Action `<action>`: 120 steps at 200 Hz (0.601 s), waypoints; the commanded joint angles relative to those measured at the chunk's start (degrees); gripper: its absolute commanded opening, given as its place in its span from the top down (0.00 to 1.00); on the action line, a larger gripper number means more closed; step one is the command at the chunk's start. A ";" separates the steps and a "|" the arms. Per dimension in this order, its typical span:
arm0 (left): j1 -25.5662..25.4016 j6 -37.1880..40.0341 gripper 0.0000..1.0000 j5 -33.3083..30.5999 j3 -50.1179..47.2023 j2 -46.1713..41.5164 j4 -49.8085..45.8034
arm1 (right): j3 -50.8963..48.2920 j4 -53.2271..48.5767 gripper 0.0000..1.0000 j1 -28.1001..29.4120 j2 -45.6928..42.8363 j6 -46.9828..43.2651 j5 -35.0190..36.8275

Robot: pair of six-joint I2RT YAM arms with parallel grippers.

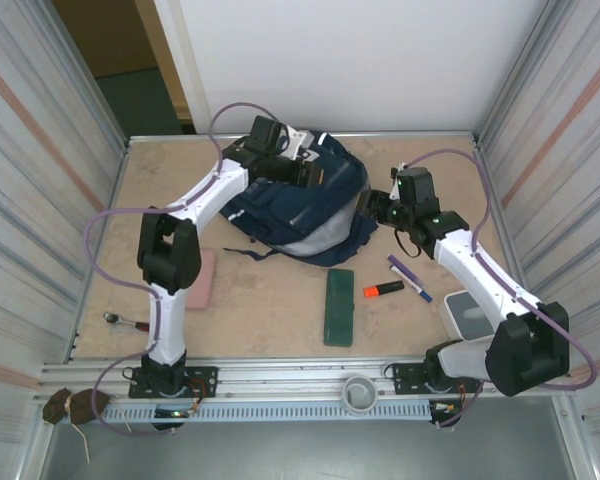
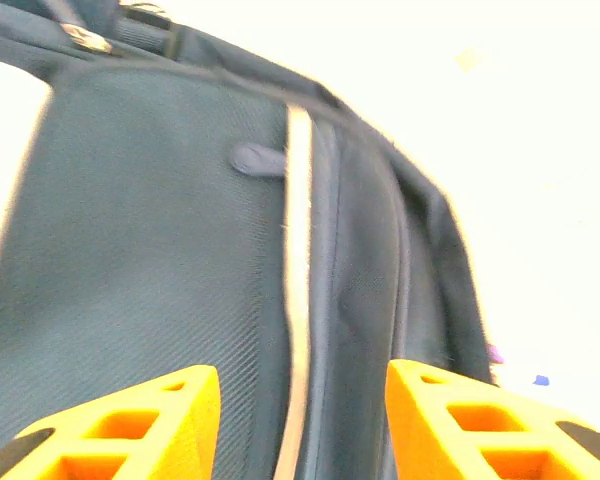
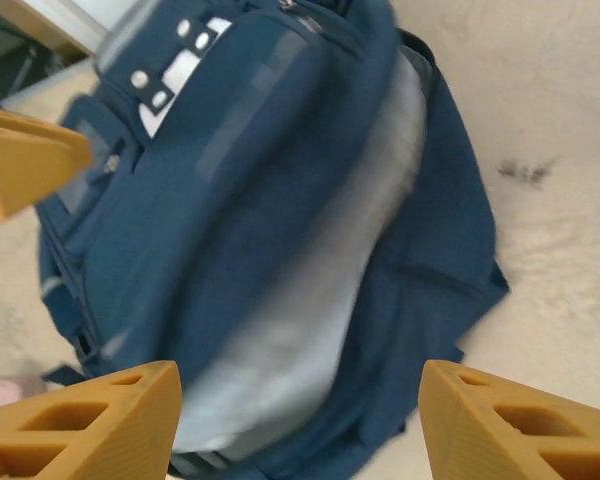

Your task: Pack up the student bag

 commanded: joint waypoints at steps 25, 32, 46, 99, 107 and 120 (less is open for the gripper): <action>2.32 -3.09 0.41 -15.76 -24.57 -23.45 7.95 | -0.28 -10.63 0.33 5.42 0.61 -5.87 3.47; 2.84 -3.92 0.39 -18.87 -29.59 -27.09 8.44 | 0.25 -11.74 0.32 6.81 1.72 -6.04 4.01; 4.47 -5.63 0.37 -23.60 -38.08 -33.72 8.34 | 0.90 -12.74 0.27 10.05 4.06 -6.15 4.65; 7.32 -10.00 0.19 -35.58 -58.78 -54.93 2.36 | 4.32 -14.62 0.11 21.24 12.92 -8.63 12.94; 7.36 -10.56 0.16 -36.54 -60.32 -57.09 1.09 | 4.54 -15.14 0.07 22.10 13.61 -8.83 13.40; 7.39 -10.90 0.12 -37.48 -61.81 -59.23 -1.45 | 4.06 -16.00 0.02 23.49 14.17 -8.28 13.63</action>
